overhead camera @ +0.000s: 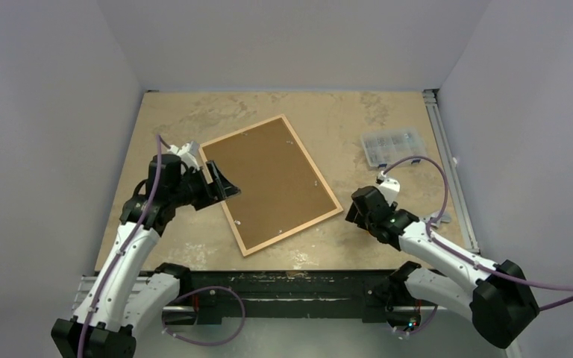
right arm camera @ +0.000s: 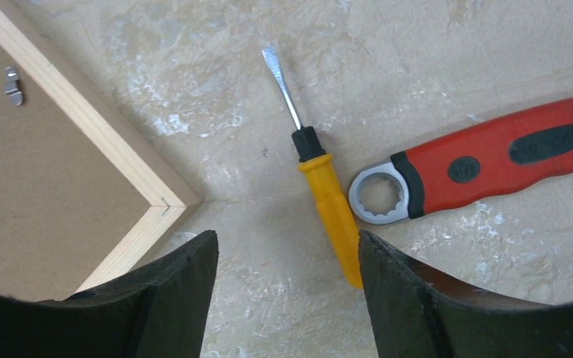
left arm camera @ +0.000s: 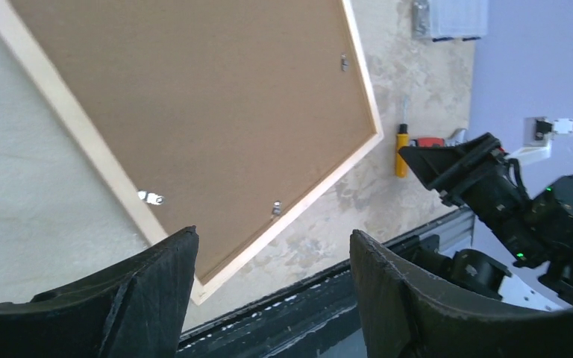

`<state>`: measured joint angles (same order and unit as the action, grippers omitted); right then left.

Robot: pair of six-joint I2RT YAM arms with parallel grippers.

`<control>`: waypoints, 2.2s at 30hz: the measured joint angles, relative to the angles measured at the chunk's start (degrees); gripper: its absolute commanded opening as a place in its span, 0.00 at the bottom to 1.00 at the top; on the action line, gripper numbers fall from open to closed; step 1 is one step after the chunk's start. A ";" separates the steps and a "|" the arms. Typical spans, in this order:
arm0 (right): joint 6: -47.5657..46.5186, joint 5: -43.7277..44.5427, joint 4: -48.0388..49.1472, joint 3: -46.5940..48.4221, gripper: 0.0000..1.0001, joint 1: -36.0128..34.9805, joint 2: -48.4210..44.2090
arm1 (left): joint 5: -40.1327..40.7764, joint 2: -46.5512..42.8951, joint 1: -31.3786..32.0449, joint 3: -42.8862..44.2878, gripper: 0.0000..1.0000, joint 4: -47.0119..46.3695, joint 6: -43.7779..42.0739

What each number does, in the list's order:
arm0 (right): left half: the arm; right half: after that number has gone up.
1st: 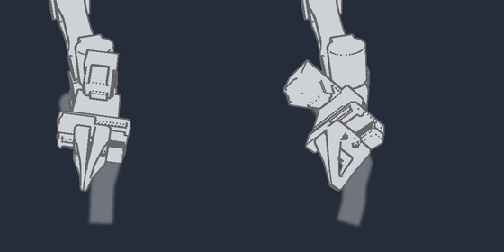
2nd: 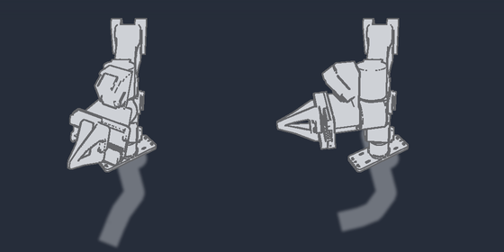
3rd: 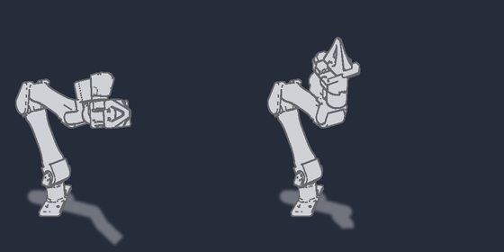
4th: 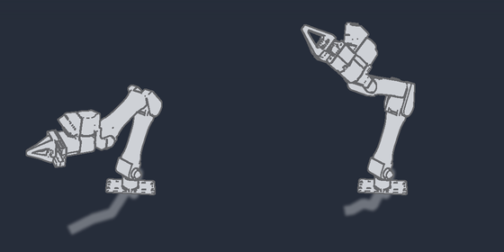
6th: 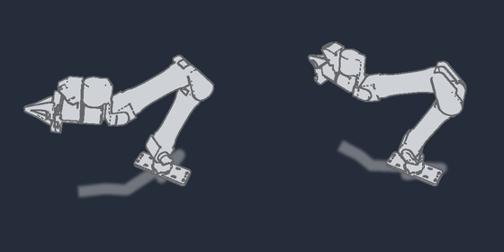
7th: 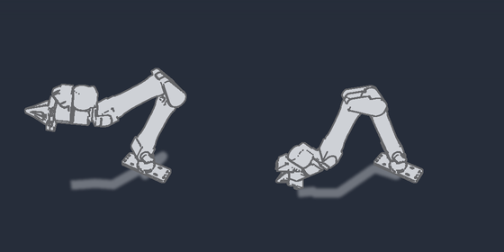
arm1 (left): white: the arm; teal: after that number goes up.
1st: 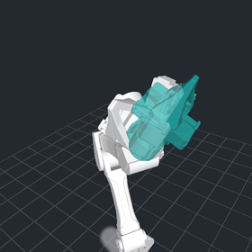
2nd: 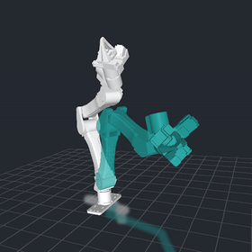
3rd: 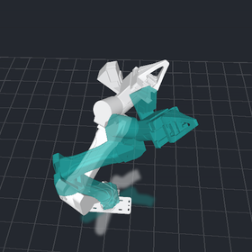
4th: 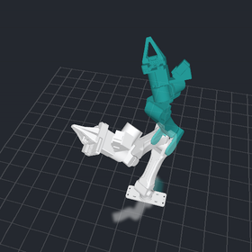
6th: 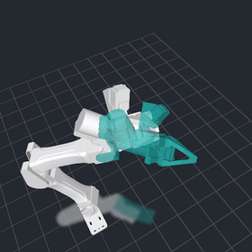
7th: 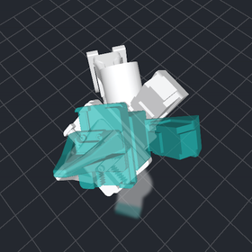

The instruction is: Take the photo out of the frame

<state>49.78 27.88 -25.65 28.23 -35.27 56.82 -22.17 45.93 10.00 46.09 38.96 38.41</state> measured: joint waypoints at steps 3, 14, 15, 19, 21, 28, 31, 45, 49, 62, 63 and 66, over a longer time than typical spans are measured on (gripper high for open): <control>0.48 0.09 -0.13 -0.79 0.58 1.09 0.68 | -1.29 4.74 3.58 2.64 0.72 -1.53 1.18; 1.22 -0.35 -0.02 -1.07 0.34 3.04 6.45 | -0.59 18.62 18.47 28.59 0.71 -3.06 1.38; 1.27 -0.33 0.00 -1.03 0.33 3.06 7.08 | -0.44 19.32 19.32 30.18 0.71 -3.43 1.22; 1.22 -0.37 0.22 -0.35 0.32 3.08 8.33 | 0.04 21.84 21.22 32.63 0.71 -3.80 -0.37; 1.22 -0.37 0.22 -0.11 0.32 3.08 8.70 | 0.09 23.69 21.35 32.63 0.71 -3.17 -1.92; 1.22 -0.44 0.22 0.07 0.22 3.15 9.07 | -5.44 32.70 21.42 32.44 0.71 -1.36 -5.25; 1.11 -0.61 0.42 0.70 0.10 3.15 9.92 | -8.81 34.88 21.44 31.89 0.71 -0.92 -5.75; -11.02 -3.28 2.01 9.22 0.00 3.19 2.67 | -8.90 35.28 21.53 31.82 0.71 -0.09 -7.80; -18.36 -16.52 8.26 13.07 0.00 3.30 2.40 | -8.96 35.15 21.53 31.17 0.71 -0.90 -7.74; -19.39 -39.63 27.93 14.43 0.00 -10.49 11.47 | -12.17 36.35 20.74 29.14 0.72 -3.02 -5.46; -19.41 -39.67 28.04 14.64 0.00 -11.17 11.52 | -12.15 36.37 20.46 28.63 0.72 -3.28 -4.90; -19.71 -39.08 28.74 14.97 0.00 -12.39 10.97 | -12.11 36.35 19.32 27.47 0.73 -4.13 -3.43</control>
<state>30.06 -11.20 3.09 43.20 -47.66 67.79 -34.28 82.28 29.32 73.56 34.83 34.98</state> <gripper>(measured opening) 0.147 0.720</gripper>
